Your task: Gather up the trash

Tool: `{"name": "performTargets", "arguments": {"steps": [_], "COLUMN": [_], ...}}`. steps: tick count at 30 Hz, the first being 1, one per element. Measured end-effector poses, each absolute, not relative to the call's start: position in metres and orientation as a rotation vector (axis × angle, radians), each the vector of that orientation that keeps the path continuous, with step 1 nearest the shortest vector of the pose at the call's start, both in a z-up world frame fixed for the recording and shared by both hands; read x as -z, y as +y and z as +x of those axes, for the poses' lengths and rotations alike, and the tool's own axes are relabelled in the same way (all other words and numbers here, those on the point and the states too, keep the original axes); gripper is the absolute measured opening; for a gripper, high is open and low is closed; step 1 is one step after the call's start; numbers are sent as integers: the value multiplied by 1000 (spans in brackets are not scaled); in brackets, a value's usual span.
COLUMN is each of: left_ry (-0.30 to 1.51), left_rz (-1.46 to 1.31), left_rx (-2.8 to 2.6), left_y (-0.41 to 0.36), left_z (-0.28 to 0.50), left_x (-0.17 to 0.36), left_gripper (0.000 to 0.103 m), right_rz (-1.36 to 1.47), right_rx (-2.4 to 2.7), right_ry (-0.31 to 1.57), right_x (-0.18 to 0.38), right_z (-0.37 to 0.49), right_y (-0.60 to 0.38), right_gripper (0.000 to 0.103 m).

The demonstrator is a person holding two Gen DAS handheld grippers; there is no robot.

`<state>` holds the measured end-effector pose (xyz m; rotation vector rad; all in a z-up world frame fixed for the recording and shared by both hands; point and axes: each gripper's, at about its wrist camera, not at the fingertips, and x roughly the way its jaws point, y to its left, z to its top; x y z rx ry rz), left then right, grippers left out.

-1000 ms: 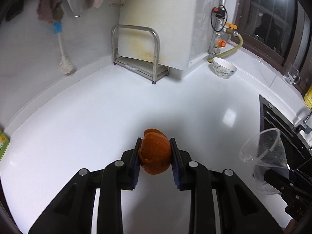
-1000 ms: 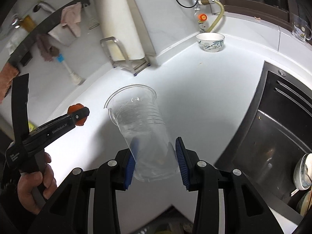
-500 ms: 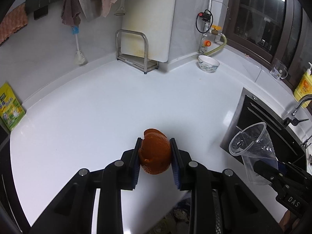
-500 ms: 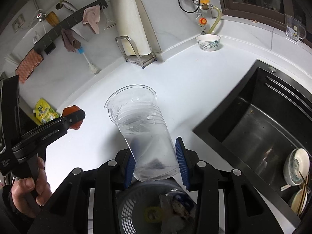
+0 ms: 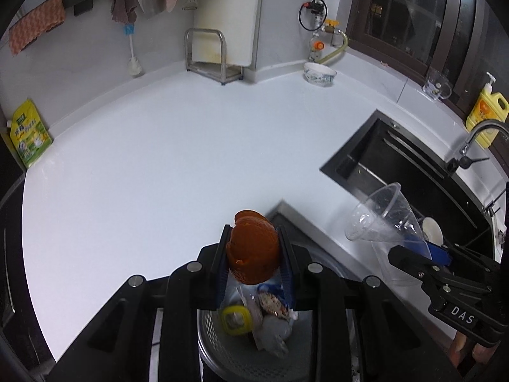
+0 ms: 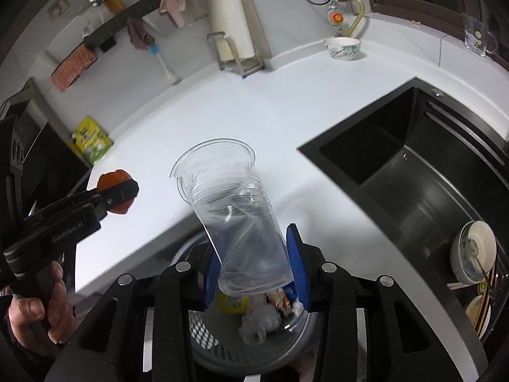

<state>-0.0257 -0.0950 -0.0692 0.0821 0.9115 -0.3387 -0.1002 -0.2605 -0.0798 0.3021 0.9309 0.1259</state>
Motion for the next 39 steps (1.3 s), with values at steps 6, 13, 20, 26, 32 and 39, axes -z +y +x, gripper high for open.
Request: {"name": "performTargets", "arguments": {"steps": [6, 13, 20, 26, 32, 39], "left_ry": [973, 1041, 1036, 1030, 1027, 1011], "left_rz": [94, 89, 78, 67, 68, 81], "left_rx": [326, 316, 292, 260, 240, 234], "left_y": [-93, -86, -74, -63, -60, -63], "left_z": [-51, -56, -55, -55, -60, -68], "left_x": [92, 120, 121, 114, 104, 93], "left_gripper": [28, 29, 56, 68, 75, 79], "right_rz": [300, 298, 301, 283, 276, 267], "right_rx": [-171, -191, -213, -214, -199, -193], "right_ry": [1002, 1083, 1117, 1105, 1083, 1071], "right_x": [105, 133, 142, 136, 122, 108], "right_z": [-118, -121, -116, -115, -120, -130], "right_y": [-251, -237, -226, -221, -223, -225], "right_gripper": [38, 38, 44, 57, 57, 57]}}
